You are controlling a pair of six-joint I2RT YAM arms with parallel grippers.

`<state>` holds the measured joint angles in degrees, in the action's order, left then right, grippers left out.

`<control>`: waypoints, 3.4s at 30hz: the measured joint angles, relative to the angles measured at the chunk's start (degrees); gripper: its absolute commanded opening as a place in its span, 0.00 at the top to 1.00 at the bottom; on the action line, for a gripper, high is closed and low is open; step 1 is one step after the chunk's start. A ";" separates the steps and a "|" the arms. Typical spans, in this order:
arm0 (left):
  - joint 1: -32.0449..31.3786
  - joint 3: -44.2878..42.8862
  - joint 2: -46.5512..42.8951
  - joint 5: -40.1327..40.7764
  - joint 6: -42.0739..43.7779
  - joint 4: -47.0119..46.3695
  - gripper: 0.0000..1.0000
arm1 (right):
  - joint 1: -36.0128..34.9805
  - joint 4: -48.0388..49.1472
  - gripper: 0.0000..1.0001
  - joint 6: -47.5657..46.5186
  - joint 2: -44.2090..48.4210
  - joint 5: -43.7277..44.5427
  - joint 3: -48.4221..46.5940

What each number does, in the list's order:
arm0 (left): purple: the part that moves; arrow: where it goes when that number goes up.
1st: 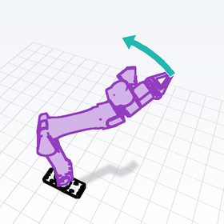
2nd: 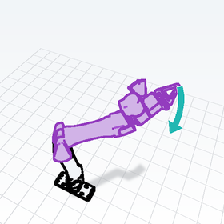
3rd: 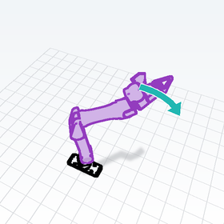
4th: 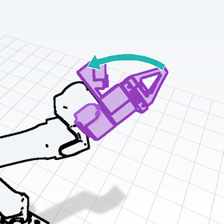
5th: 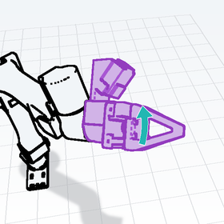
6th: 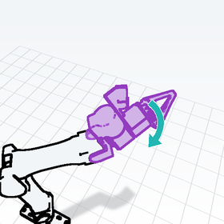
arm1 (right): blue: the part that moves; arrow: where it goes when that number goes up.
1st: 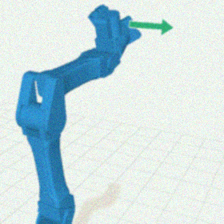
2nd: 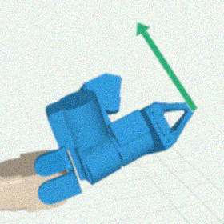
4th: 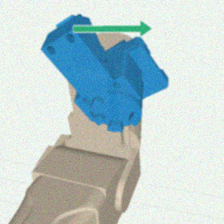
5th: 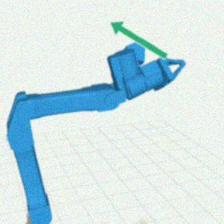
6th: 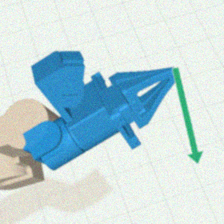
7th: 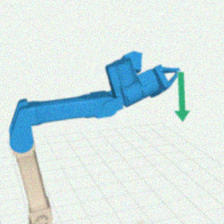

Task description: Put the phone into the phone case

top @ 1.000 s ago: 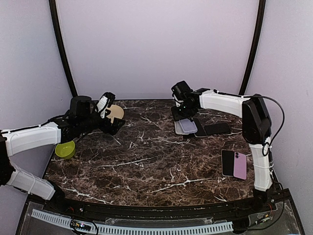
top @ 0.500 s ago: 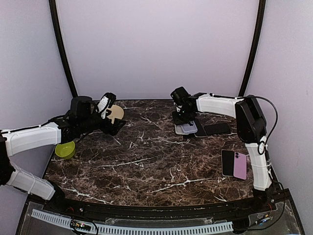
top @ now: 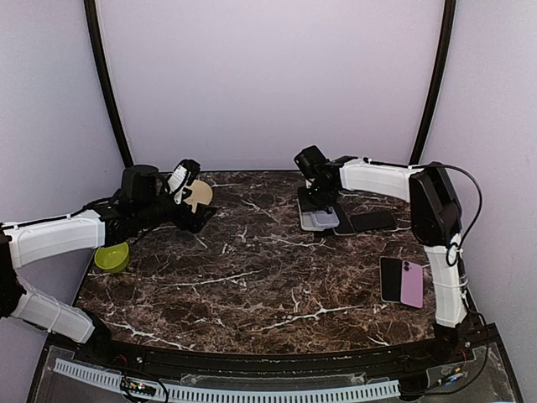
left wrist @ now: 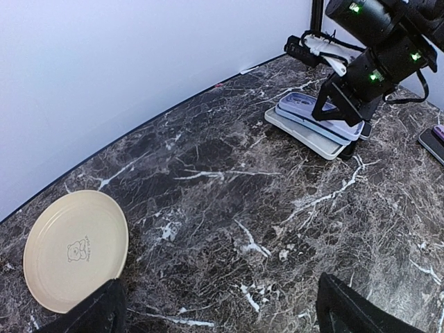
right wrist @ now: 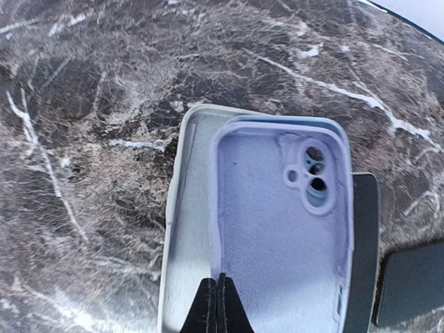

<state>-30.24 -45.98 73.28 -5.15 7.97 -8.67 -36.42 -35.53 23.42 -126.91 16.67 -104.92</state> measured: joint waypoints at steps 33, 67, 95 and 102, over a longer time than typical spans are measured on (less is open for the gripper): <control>-1.75 0.83 -0.13 0.70 0.63 -0.31 0.03 | -27.19 -0.59 1.00 44.63 28.57 5.07 39.91; -2.84 1.92 -0.09 2.78 3.21 -0.61 0.03 | -26.75 -14.43 0.01 28.87 28.02 15.65 24.04; -3.30 3.10 3.69 3.96 4.33 -2.51 0.03 | 18.49 -2.29 0.01 7.54 8.50 19.43 13.00; -3.50 3.28 4.44 4.02 4.55 -3.48 0.03 | 18.40 -3.15 0.02 5.25 -1.84 19.23 0.96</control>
<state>-33.74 -42.70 77.71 -1.13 12.51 -12.14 -18.02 -38.68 28.67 -128.75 35.90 -103.96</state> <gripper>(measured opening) 0.969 0.985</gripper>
